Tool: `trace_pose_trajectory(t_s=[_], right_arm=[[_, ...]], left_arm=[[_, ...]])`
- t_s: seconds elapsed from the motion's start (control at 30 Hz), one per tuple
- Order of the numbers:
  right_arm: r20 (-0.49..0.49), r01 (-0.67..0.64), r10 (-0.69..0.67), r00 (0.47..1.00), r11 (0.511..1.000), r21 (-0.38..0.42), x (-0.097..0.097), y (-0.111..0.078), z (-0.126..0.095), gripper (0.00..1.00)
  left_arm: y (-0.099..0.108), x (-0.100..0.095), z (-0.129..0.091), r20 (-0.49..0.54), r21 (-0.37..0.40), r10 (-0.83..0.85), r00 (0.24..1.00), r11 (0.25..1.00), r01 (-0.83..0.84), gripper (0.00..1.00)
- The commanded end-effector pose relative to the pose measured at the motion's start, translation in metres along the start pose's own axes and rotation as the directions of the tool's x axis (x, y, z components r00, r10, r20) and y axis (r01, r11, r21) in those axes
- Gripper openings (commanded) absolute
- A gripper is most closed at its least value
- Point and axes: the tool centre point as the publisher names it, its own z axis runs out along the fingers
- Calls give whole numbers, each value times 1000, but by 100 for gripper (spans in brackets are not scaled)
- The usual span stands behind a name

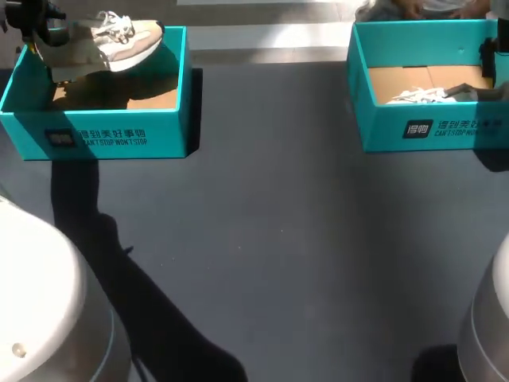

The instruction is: Take the shoe out of the shoebox, open the shoe tongue, remove and reinsert the insole, then place the shoe into the shoebox

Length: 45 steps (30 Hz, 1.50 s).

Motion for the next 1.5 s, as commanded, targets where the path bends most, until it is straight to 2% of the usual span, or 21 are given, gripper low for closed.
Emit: trace_pose_trajectory(t_s=[0.03, 0.27, 0.83, 0.87, 0.97, 1.0, 1.07, 1.2, 1.3, 1.5], right_arm=[[-1, 0, 0, 1000, 1000, -1, 0, 0, 0, 100], [-1, 0, 0, 1000, 1000, -1, 0, 0, 0, 100], [-1, 0, 0, 1000, 1000, -1, 0, 0, 0, 100], [-1, 0, 0, 1000, 1000, -1, 0, 0, 0, 100], [-1, 0, 0, 1000, 1000, -1, 0, 0, 0, 100], [-1, 0, 0, 1000, 1000, -1, 0, 0, 0, 100], [-1, 0, 0, 1000, 1000, -1, 0, 0, 0, 100], [-1, 0, 0, 1000, 1000, -1, 0, 0, 0, 100], [-1, 0, 0, 1000, 1000, -1, 0, 0, 0, 100], [-1, 0, 0, 1000, 1000, -1, 0, 0, 0, 100]], left_arm=[[-37, 24, -100, 44, -53, 22, 999, 998, -20, 0], [-50, 53, -154, 156, -55, 82, 984, 996, -74, 0], [-50, 53, -154, 156, -55, 82, 984, 996, -74, 0], [-53, 48, -151, 153, -48, 88, 984, 996, -81, 0], [-88, 28, -150, 137, -64, 99, 986, 994, -91, 0], [-102, 23, -152, 120, -98, 104, 987, 991, -92, 0], [-119, 16, -155, 129, -110, 116, 985, 989, -102, 0], [-163, 3, -171, 138, -143, 104, 985, 986, -85, 0], [-195, -11, -184, 98, -170, 98, 990, 982, -81, 0], [-241, -36, -199, 26, -198, 40, 999, 980, -34, 0]])
